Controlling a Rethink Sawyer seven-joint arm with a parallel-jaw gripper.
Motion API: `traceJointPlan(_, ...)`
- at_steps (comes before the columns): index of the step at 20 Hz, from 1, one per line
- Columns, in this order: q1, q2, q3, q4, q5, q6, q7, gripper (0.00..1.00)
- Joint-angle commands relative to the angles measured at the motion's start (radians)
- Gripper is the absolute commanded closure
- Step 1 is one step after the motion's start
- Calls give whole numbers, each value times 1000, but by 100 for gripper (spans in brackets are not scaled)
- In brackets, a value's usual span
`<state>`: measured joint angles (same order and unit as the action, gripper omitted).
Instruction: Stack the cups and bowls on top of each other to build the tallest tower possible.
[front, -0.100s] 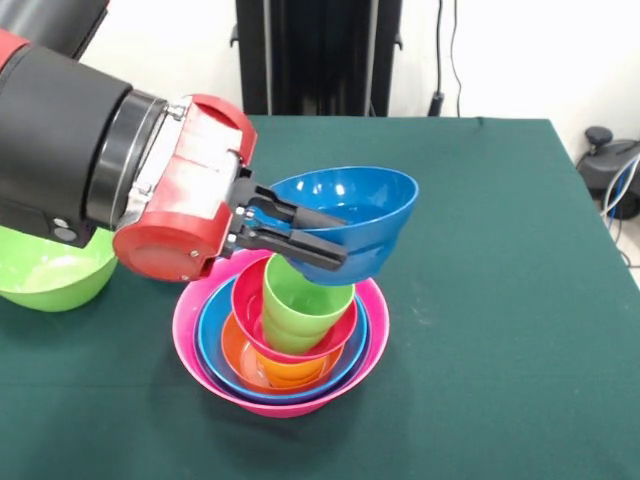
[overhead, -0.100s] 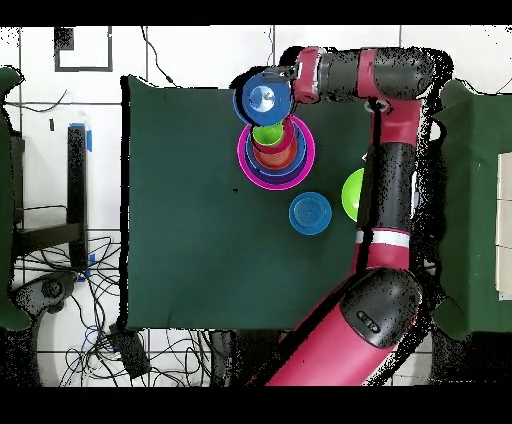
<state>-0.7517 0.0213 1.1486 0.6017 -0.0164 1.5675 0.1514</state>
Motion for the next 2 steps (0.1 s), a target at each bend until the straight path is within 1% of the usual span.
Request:
traceJointPlan(1, 38, 41, -54, -57, -11, 99, 11, 100)
traceJointPlan(2, 41, 44, -52, -62, -12, 103, 9, 100)
